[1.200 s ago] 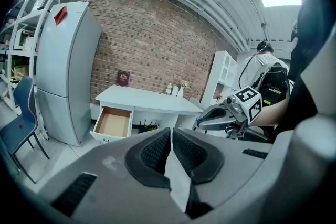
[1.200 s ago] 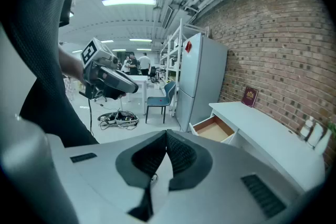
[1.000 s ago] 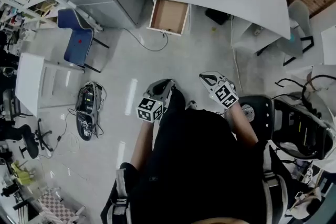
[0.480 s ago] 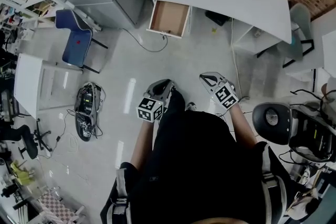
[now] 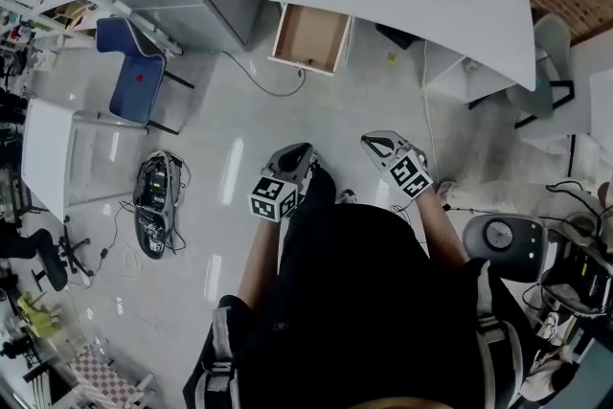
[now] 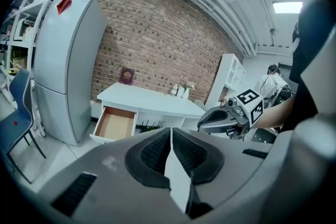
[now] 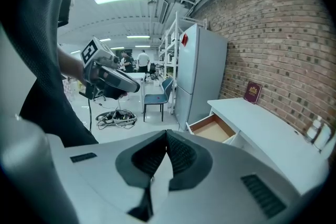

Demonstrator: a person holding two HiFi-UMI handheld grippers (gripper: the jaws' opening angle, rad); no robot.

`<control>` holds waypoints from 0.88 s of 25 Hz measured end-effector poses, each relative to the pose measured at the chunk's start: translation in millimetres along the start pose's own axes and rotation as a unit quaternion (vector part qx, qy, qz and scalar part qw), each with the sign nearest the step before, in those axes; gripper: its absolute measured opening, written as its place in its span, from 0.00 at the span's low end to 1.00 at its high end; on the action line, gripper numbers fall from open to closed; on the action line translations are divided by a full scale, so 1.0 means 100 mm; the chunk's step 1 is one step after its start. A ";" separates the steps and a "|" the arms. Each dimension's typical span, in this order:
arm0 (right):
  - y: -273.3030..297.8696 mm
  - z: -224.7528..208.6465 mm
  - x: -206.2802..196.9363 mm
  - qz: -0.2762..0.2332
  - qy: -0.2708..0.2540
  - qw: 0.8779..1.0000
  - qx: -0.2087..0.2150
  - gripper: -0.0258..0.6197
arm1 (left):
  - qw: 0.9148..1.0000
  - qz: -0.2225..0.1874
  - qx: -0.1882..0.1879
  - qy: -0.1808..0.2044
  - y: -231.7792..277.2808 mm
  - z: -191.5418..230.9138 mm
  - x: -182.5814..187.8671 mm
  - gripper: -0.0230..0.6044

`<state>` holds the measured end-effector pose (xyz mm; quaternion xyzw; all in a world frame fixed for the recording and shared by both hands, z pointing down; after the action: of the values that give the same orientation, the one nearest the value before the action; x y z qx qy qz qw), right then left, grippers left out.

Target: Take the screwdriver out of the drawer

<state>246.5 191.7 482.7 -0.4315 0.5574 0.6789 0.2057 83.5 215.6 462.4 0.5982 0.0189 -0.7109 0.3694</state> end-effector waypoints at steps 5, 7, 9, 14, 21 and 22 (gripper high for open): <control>0.18 -0.19 0.07 0.006 -0.009 1.000 0.007 0.13 | 1.000 0.000 -0.001 -0.002 0.17 0.17 0.12 0.07; 0.25 -0.28 0.10 0.007 -0.009 1.000 0.009 0.13 | 1.000 0.000 -0.001 -0.001 0.23 0.25 0.17 0.07; 0.31 -0.35 0.15 0.009 -0.009 1.000 0.009 0.13 | 1.000 0.001 -0.001 -0.002 0.27 0.35 0.21 0.07; 0.51 -0.53 0.17 0.018 -0.009 1.000 0.012 0.13 | 1.000 0.003 0.002 -0.006 0.38 0.61 0.29 0.07; 0.82 -0.75 0.34 0.031 -0.016 0.999 0.013 0.13 | 1.000 0.005 -0.005 -0.001 0.52 1.00 0.47 0.07; 0.85 -0.78 0.38 0.033 -0.017 0.999 0.013 0.13 | 1.000 0.004 -0.006 0.000 0.53 1.05 0.50 0.07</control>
<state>188.8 86.1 501.0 -0.3982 0.5764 0.6855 0.1981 24.2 102.5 471.5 0.5959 0.0208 -0.7091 0.3763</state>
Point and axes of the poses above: the fingertips, and each gripper's own axes: y forward along the fingers, z to its left, x out of its top, the point moved 3 cm from there along -y, backward along the fingers, and after that the axes turned 7 degrees about x, right-handed, at the moved point
